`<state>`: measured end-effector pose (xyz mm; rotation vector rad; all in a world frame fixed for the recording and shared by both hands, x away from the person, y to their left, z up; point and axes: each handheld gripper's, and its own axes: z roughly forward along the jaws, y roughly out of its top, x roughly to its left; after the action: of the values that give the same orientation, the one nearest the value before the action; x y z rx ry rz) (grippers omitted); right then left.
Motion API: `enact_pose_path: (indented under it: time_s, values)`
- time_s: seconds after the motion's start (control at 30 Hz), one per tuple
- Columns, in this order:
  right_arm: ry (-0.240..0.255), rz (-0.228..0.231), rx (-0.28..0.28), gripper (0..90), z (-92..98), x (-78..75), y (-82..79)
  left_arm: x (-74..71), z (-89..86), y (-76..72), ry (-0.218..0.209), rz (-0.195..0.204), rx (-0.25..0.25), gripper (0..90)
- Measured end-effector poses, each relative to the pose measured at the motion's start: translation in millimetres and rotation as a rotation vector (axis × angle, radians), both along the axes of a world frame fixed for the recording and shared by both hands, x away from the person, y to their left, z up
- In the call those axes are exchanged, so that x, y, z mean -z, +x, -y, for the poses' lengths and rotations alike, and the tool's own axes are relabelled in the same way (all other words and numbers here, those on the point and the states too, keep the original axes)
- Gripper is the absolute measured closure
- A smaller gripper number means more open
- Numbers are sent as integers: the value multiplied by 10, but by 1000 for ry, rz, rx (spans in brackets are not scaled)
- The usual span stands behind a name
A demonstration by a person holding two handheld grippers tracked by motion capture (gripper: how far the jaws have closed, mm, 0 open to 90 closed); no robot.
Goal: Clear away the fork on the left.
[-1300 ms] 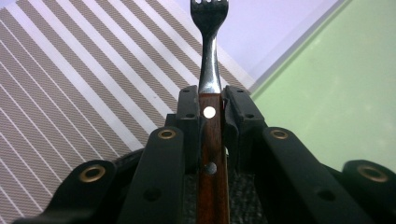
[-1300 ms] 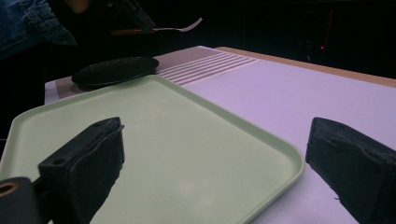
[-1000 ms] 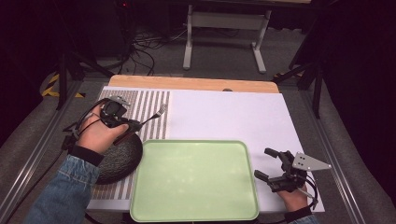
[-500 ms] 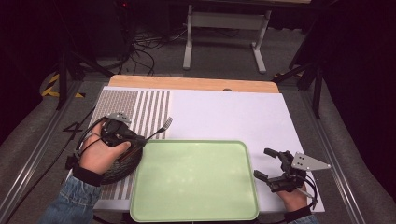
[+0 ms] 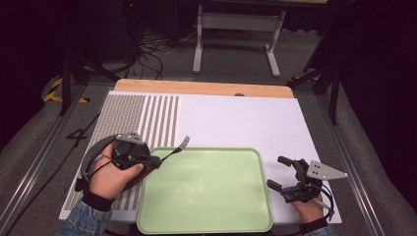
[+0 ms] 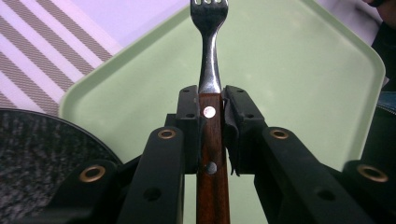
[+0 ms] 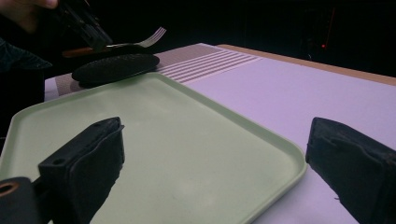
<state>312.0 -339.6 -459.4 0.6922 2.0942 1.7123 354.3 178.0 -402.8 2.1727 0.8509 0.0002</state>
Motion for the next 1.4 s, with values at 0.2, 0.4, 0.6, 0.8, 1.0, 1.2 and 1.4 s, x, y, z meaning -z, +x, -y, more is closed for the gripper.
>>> enact_pose_path:
  time_s: [0.2,0.4,0.6,0.8,1.0,1.2,1.4]
  values:
    - [0,0,0,51,0,-1,-1,73,90,-115,18,10,-5,776]
    - [-1,3,1,51,3,-4,-6,125,136,-215,14,3,10,776]
    - [-4,3,1,51,2,-5,-12,203,179,-306,-6,-15,7,776]
    - [-4,3,1,51,3,-6,-14,284,242,-346,-5,-23,20,776]
    - [-5,0,1,51,1,-4,-14,364,303,-395,-4,-42,32,776]
    - [-5,2,1,51,-1,-4,-15,436,362,-422,5,-65,56,775]
    - [-6,2,-1,51,-3,-3,-14,479,389,-426,20,-67,53,775]
